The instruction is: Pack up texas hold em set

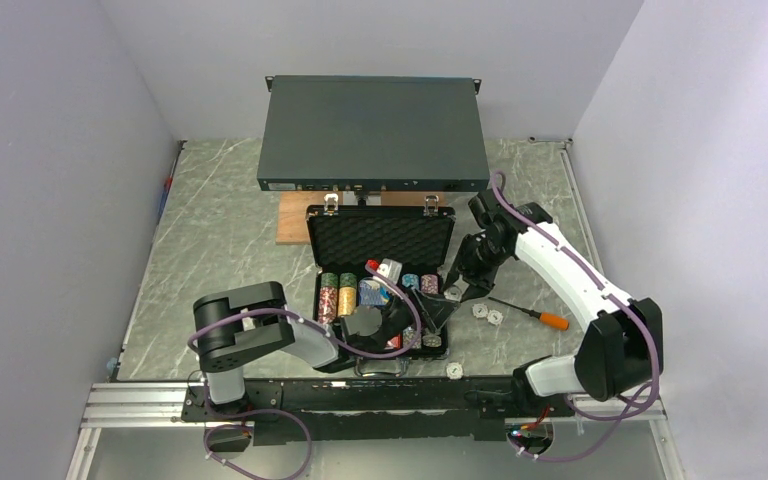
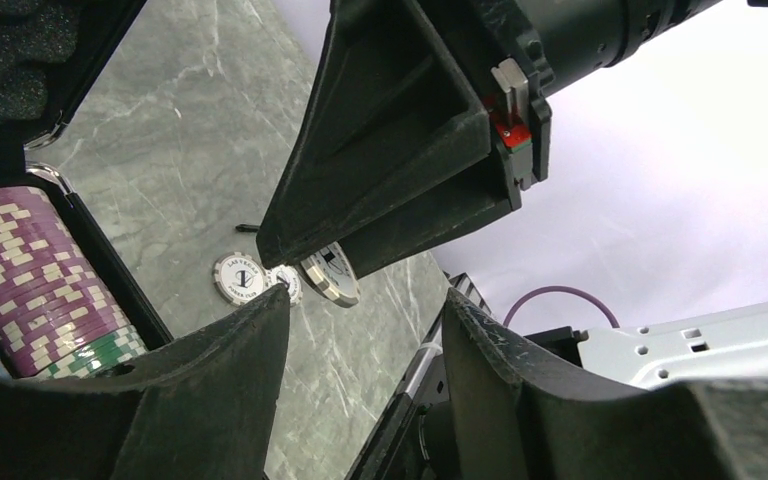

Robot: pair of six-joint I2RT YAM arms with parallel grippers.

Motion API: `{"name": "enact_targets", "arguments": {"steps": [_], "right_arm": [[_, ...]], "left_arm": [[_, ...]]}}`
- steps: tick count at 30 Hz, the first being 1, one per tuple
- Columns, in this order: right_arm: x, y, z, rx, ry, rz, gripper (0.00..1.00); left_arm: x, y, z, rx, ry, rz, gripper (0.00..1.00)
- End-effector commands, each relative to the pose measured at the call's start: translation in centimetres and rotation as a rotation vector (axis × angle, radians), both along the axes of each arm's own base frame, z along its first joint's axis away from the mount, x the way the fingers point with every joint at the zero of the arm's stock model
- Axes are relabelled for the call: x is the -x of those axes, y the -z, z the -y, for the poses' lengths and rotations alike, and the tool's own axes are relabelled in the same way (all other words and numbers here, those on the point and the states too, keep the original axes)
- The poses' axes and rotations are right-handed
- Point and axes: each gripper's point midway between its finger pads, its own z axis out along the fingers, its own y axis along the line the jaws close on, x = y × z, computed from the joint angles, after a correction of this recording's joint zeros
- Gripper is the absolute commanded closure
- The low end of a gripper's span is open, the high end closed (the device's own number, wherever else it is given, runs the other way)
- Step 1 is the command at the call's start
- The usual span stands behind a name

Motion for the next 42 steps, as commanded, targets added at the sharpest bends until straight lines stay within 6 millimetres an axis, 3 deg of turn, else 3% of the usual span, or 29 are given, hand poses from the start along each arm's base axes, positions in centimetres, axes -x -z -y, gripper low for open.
{"name": "enact_targets", "arguments": {"steps": [1, 20, 27, 28, 29, 31, 33, 35, 37, 42], "right_arm": [[0.2, -1.6, -1.0, -0.049, 0.01, 0.027, 1.0], [1.4, -0.9, -1.6, -0.063, 0.012, 0.019, 1.0], [1.2, -1.2, -1.6, -0.089, -0.002, 0.101, 1.0], [1.1, -1.3, -1.7, -0.097, -0.016, 0.125, 1.0], [1.1, -1.3, -1.7, -0.101, -0.033, 0.145, 0.94], [0.9, -1.3, -1.3, -0.091, -0.08, 0.198, 0.63], [0.6, -1.3, 0.5, -0.006, -0.111, 0.27, 0.31], [0.2, -1.9, 2.4, 0.069, -0.136, 0.355, 0.13], [-0.1, -2.6, 4.5, 0.144, -0.122, 0.442, 0.01], [-0.1, -4.7, 8.0, 0.239, -0.048, 0.634, 0.0]], "left_arm": [[-0.5, -1.1, 0.8, 0.048, -0.007, -0.01, 0.41], [-2.2, 0.1, 0.2, 0.013, -0.099, -0.03, 0.61], [-2.1, -0.5, -0.4, 0.012, -0.1, 0.03, 1.0], [-2.0, -0.3, -0.6, 0.0, -0.098, 0.031, 1.0], [-1.8, -0.1, -0.8, -0.019, -0.09, 0.038, 1.0], [-1.3, 0.7, -1.6, -0.097, -0.07, 0.056, 1.0], [-0.5, 1.3, -2.3, -0.189, -0.007, 0.085, 1.0], [0.7, 2.2, -2.8, -0.346, 0.095, 0.153, 1.0], [2.0, 3.2, -3.7, -0.524, 0.196, 0.2, 1.0], [2.9, 3.8, -6.7, -0.786, 0.304, 0.376, 1.0]]}}
